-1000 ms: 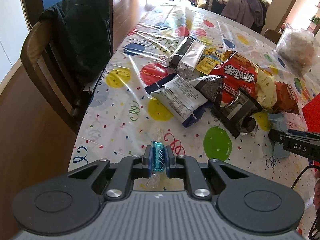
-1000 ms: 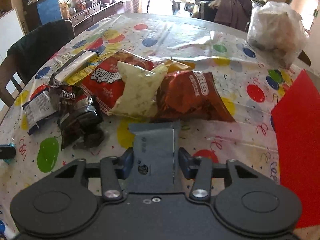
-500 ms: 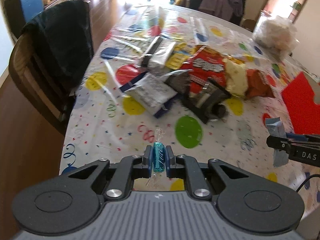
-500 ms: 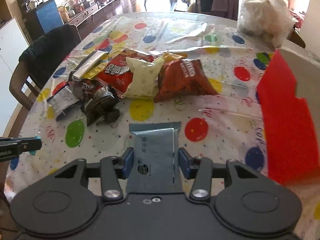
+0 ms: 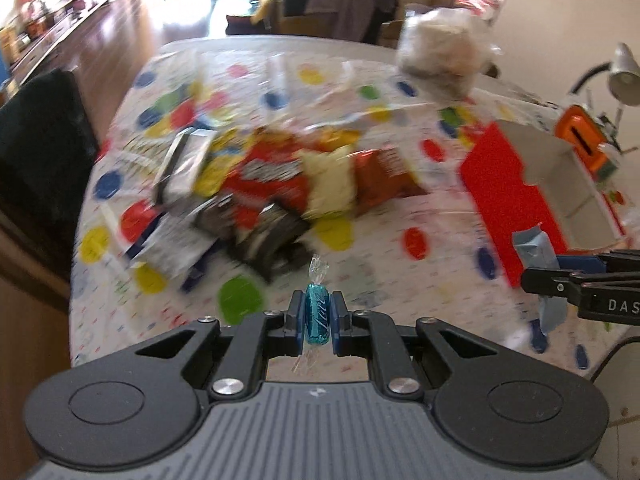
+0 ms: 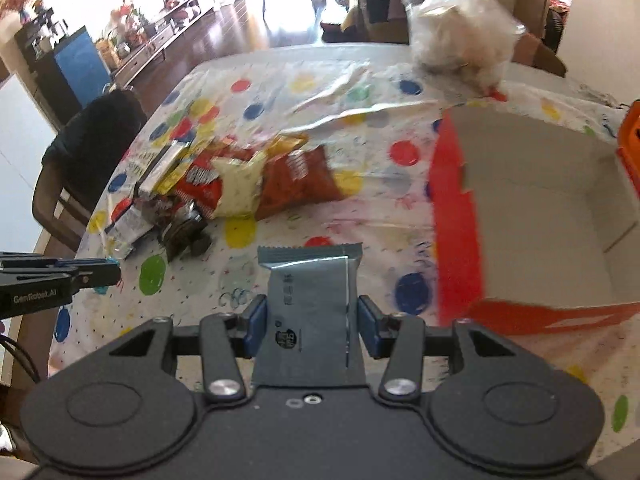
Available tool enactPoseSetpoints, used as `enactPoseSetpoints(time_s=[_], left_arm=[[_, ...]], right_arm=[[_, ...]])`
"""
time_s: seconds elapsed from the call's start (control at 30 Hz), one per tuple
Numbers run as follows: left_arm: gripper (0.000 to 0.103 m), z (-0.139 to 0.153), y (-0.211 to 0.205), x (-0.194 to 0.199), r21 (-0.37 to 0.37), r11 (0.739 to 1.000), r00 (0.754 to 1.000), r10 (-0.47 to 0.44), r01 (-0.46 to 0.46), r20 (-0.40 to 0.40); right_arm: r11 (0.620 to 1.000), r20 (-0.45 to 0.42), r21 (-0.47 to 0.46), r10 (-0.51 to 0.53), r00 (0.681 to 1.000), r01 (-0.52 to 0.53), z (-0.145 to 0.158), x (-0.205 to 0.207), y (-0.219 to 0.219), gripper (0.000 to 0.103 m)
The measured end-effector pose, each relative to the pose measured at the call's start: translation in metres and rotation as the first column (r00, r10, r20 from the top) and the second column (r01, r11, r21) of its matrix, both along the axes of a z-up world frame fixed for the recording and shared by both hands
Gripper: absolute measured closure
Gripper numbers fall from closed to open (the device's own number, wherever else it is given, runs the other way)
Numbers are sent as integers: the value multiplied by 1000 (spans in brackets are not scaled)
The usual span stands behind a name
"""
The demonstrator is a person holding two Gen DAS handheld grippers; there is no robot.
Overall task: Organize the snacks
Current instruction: 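Carry the candy and packet into the box with both tools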
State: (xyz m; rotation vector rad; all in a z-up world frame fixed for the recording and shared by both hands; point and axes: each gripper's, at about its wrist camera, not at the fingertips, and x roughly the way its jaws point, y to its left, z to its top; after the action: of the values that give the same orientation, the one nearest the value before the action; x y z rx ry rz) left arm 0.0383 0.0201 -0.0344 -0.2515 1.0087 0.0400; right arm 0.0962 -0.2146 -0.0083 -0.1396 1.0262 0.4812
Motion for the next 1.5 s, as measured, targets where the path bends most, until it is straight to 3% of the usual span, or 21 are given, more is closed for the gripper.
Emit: enactPoseSetpoints(time_s=[0.33, 0.73, 1.13, 1.5], left_arm=[[91, 40, -83, 56, 1, 989, 988, -150, 150, 42], [91, 52, -189, 129, -4, 960, 959, -280, 281, 36], [91, 15, -286, 199, 25, 922, 922, -384, 385, -47], [91, -38, -320, 231, 87, 897, 893, -415, 434, -172]], right_arm=[[997, 49, 44, -62, 997, 60, 33, 34, -78, 57], [991, 75, 9, -132, 988, 132, 20, 92, -159, 57], [985, -1, -50, -164, 986, 164, -30, 159, -206, 57], [988, -72, -113, -117, 991, 108, -73, 188, -201, 57]])
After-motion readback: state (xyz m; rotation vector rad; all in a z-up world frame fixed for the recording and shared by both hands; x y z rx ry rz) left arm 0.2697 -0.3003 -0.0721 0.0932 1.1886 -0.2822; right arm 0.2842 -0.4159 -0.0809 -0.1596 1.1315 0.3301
